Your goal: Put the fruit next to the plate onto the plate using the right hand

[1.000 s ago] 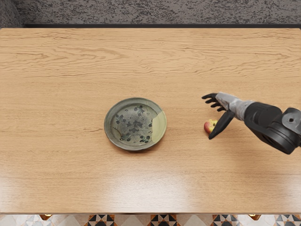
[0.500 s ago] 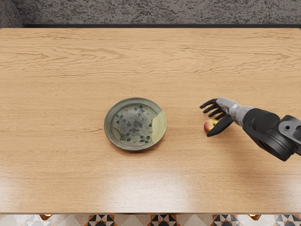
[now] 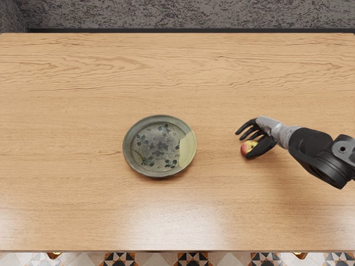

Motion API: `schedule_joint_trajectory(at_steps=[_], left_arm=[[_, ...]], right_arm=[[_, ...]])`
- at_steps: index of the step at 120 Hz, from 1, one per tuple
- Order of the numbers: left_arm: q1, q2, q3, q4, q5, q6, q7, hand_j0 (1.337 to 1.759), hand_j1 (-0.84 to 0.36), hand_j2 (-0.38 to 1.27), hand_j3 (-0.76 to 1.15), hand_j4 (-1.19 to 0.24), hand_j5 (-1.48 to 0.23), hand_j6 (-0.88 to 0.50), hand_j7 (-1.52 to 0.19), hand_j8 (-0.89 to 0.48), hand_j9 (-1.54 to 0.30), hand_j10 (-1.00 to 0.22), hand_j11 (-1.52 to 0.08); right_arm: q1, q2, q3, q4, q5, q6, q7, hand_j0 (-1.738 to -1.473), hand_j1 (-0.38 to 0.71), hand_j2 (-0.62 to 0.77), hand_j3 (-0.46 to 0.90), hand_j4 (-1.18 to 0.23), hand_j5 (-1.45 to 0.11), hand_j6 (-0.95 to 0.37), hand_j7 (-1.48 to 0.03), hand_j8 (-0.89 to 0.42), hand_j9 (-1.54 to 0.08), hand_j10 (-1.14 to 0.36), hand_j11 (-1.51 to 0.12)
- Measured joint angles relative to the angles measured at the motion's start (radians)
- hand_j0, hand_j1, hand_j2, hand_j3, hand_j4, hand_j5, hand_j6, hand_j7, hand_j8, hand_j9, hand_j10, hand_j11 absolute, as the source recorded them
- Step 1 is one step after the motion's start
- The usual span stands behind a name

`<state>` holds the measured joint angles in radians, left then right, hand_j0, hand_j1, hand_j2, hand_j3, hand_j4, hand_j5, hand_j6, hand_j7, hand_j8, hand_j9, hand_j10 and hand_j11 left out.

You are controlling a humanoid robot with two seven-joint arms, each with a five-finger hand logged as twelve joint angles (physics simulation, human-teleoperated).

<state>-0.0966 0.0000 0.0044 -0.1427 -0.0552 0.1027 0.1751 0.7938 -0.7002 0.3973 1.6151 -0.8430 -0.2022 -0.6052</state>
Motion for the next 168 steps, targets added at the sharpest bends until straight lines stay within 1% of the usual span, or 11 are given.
schedule_joint_trajectory(at_steps=[20,23,37,51,87,123,168], left_arm=[[0.0,0.0,0.0,0.0,0.0,0.0,0.0,1.658,0.34,0.0,0.0,-0.01,-0.01,-0.01,-0.01,-0.01,-0.01,-0.01,-0.01],[0.0,0.0,0.0,0.0,0.0,0.0,0.0,1.658,0.34,0.0,0.0,-0.01,-0.01,-0.01,-0.01,-0.01,-0.01,-0.01,-0.01],[0.0,0.0,0.0,0.0,0.0,0.0,0.0,1.658,0.34,0.0,0.0,-0.01,-0.01,-0.01,-0.01,-0.01,-0.01,-0.01,-0.01],[0.0,0.0,0.0,0.0,0.0,0.0,0.0,1.658,0.34,0.0,0.0,-0.01,-0.01,-0.01,-0.01,-0.01,-0.01,-0.01,-0.01],[0.0,0.0,0.0,0.0,0.0,0.0,0.001,1.658,0.34,0.0,0.0,-0.01,-0.01,-0.01,-0.01,-0.01,-0.01,-0.01,-0.01],[0.0,0.0,0.0,0.0,0.0,0.0,0.0,1.658,0.34,0.0,0.0,-0.01,-0.01,-0.01,-0.01,-0.01,-0.01,-0.01,-0.01],[0.0,0.0,0.0,0.0,0.0,0.0,0.001,1.658,0.34,0.0,0.0,-0.01,-0.01,-0.01,-0.01,-0.01,-0.01,-0.01,-0.01]], right_arm=[[0.001,0.0,0.002,-0.001,-0.001,0.016,-0.001,-1.656,0.26,0.01,0.0,-0.56,-0.7,-0.55,-0.71,-0.4,-0.71,-0.42,-0.72],[0.002,-0.001,0.004,-0.001,0.0,0.018,-0.002,-1.656,0.26,0.04,0.0,-0.56,-0.7,-0.55,-0.71,-0.4,-0.72,-0.42,-0.73],[0.002,-0.004,0.021,-0.001,0.005,0.043,-0.004,-1.656,0.25,0.1,0.0,-0.56,-0.72,-0.56,-0.73,-0.42,-0.73,-0.43,-0.74],[0.005,-0.006,0.036,-0.001,0.007,0.063,-0.005,-1.657,0.25,0.11,0.0,-0.57,-0.74,-0.57,-0.73,-0.43,-0.74,-0.44,-0.74],[0.017,-0.007,0.063,-0.001,0.033,0.113,-0.006,-1.657,0.25,0.13,0.0,-0.57,-0.75,-0.57,-0.74,-0.44,-0.75,-0.45,-0.74],[0.047,0.0,0.07,0.0,0.059,0.135,-0.006,-1.657,0.25,0.13,0.0,-0.57,-0.75,-0.57,-0.74,-0.44,-0.75,-0.46,-0.75],[0.08,0.055,0.07,0.002,0.061,0.138,-0.006,-1.658,0.25,0.14,0.0,-0.57,-0.76,-0.57,-0.75,-0.44,-0.75,-0.45,-0.75]])
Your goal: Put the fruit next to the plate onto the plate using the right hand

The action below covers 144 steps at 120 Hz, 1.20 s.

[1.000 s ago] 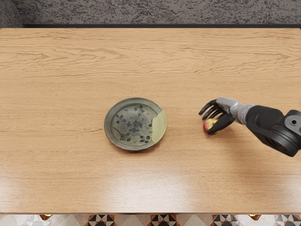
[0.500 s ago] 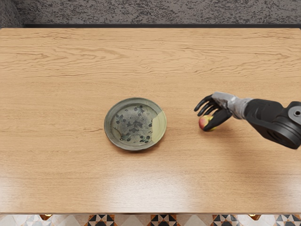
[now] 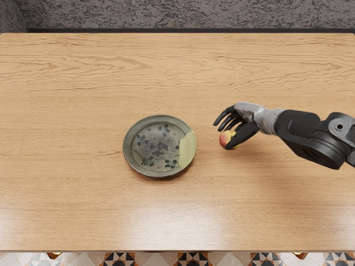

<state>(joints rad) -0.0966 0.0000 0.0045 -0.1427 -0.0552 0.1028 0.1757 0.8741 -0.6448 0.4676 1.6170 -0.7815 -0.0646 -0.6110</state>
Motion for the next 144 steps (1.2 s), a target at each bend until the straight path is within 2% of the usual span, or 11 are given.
schedule_joint_trajectory(at_steps=[66,144], left_arm=[[0.0,0.0,0.0,0.0,0.0,0.0,0.0,1.658,0.34,0.0,0.0,-0.01,-0.01,-0.01,-0.01,-0.01,-0.01,-0.01,-0.01],[0.0,0.0,0.0,0.0,0.0,0.0,-0.001,1.658,0.34,0.0,0.0,-0.01,-0.01,-0.01,-0.01,-0.01,-0.01,-0.01,-0.01]], right_arm=[[0.031,0.078,0.0,-0.001,0.0,-0.013,0.0,-1.657,0.25,0.15,0.0,-0.58,-0.77,-0.58,-0.76,-0.44,-0.76,-0.46,-0.76],[0.063,0.202,-0.002,-0.005,0.0,-0.05,0.0,-1.658,0.29,0.23,0.0,-0.62,-0.82,-0.62,-0.81,-0.42,-0.81,-0.43,-0.81]])
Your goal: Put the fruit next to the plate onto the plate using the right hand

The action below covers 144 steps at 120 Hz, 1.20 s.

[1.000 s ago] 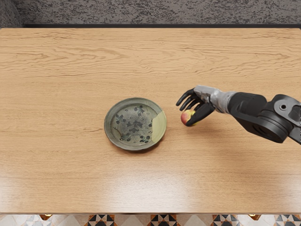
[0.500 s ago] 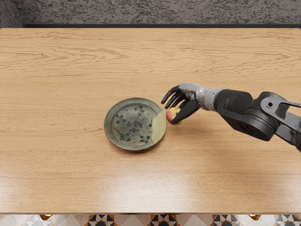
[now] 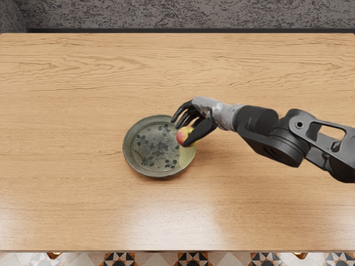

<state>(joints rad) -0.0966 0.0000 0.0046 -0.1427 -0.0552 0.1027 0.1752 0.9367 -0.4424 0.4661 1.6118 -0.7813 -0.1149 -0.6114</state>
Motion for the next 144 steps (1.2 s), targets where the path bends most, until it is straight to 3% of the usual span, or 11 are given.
schedule_joint_trajectory(at_steps=[58,82,95,120,144], left_arm=[[0.0,0.0,0.0,0.0,0.0,0.0,0.0,1.658,0.34,0.0,0.0,-0.01,-0.01,-0.01,-0.01,-0.01,-0.01,-0.01,-0.01],[0.0,0.0,0.0,0.0,0.0,0.0,0.0,1.658,0.34,0.0,0.0,-0.01,-0.01,-0.01,-0.01,-0.01,-0.01,-0.01,-0.01],[0.0,0.0,0.0,0.0,0.0,0.0,0.0,1.658,0.34,0.0,0.0,-0.01,-0.01,-0.01,-0.01,-0.01,-0.01,-0.01,-0.01],[0.0,0.0,0.0,0.0,0.0,0.0,0.0,1.658,0.34,0.0,0.0,-0.01,-0.01,-0.01,-0.01,-0.01,-0.01,-0.01,-0.01],[0.0,0.0,0.0,0.0,0.0,0.0,0.0,1.658,0.34,0.0,0.0,-0.01,-0.01,-0.01,-0.01,-0.01,-0.01,-0.01,-0.01]], right_arm=[[-0.008,0.084,-0.015,-0.035,-0.002,-0.057,0.0,-1.658,0.3,0.25,0.0,-0.62,-0.82,-0.62,-0.81,-0.42,-0.81,-0.43,-0.8],[-0.014,0.095,-0.018,-0.046,-0.002,-0.064,0.0,-1.658,0.27,0.15,0.0,-0.57,-0.75,-0.57,-0.75,-0.43,-0.75,-0.44,-0.74],[-0.014,0.096,-0.016,-0.047,-0.002,-0.065,0.0,-1.658,0.17,0.06,0.0,-0.47,-0.62,-0.47,-0.61,-0.39,-0.61,-0.4,-0.61],[-0.002,0.089,0.007,-0.044,-0.001,-0.044,0.001,-1.658,-0.11,0.01,0.0,-0.21,-0.28,-0.22,-0.28,-0.19,-0.28,-0.19,-0.28],[0.003,-0.006,0.119,-0.044,0.135,0.219,0.001,-1.658,-0.26,0.01,0.0,-0.08,-0.11,-0.08,-0.11,-0.07,-0.11,-0.07,-0.11]])
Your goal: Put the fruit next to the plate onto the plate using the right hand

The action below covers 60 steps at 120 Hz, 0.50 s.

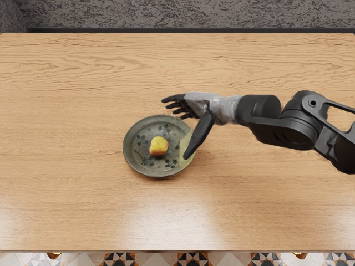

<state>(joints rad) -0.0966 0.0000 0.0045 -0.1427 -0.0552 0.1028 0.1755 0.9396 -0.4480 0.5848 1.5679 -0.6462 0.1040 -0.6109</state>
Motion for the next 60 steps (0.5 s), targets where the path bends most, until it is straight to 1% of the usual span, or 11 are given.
schedule_joint_trajectory(at_steps=[16,24,37,43,53,60], left_arm=[[0.0,0.0,0.0,0.0,0.0,0.0,0.0,1.658,0.34,0.0,0.0,-0.01,-0.01,-0.01,-0.01,-0.01,-0.01,-0.01,-0.01],[0.0,0.0,0.0,0.0,0.0,0.0,0.0,1.658,0.34,0.0,0.0,-0.01,-0.01,-0.01,-0.01,-0.01,-0.01,-0.01,-0.01],[0.001,0.0,0.0,-0.001,0.0,0.0,0.0,1.658,0.34,0.0,0.0,-0.01,-0.01,-0.01,-0.01,-0.01,-0.01,-0.01,-0.01],[0.004,0.0,0.0,-0.001,0.0,-0.001,0.0,1.658,0.34,0.0,0.0,-0.01,-0.01,-0.01,-0.01,-0.01,-0.01,-0.01,-0.01],[0.006,0.0,0.001,-0.001,0.0,-0.002,0.001,1.658,0.34,0.0,0.0,-0.01,-0.01,-0.01,-0.01,-0.01,-0.01,-0.01,-0.01],[0.016,0.0,0.001,-0.001,0.0,-0.002,0.001,1.658,0.34,0.0,0.0,-0.01,-0.01,-0.01,-0.01,-0.01,-0.01,-0.01,-0.01]], right_arm=[[-0.001,-0.125,0.037,-0.006,0.167,0.22,0.0,-1.658,-0.3,0.0,0.0,-0.04,-0.06,-0.04,-0.06,-0.04,-0.06,-0.04,-0.05],[-0.001,-0.202,0.043,-0.015,0.21,0.293,0.0,-1.658,-0.31,0.0,0.0,-0.03,-0.04,-0.03,-0.04,-0.03,-0.04,-0.03,-0.04],[-0.004,-0.318,0.048,-0.054,0.259,0.366,0.0,-1.658,-0.33,0.0,0.0,-0.02,-0.02,-0.02,-0.02,-0.02,-0.02,-0.02,-0.02],[-0.008,-0.36,0.06,-0.096,0.28,0.414,0.0,-1.658,-0.33,0.0,0.0,-0.02,-0.02,-0.02,-0.02,-0.01,-0.02,-0.01,-0.02],[-0.014,-0.427,0.075,-0.226,0.334,0.465,0.0,-1.658,-0.34,0.0,0.0,-0.01,-0.01,-0.01,-0.01,-0.01,-0.01,-0.01,-0.01],[-0.017,-0.463,0.083,-0.291,0.361,0.483,0.0,-1.658,-0.34,0.0,0.0,-0.01,-0.01,-0.01,-0.01,-0.01,-0.01,-0.01,-0.01]])
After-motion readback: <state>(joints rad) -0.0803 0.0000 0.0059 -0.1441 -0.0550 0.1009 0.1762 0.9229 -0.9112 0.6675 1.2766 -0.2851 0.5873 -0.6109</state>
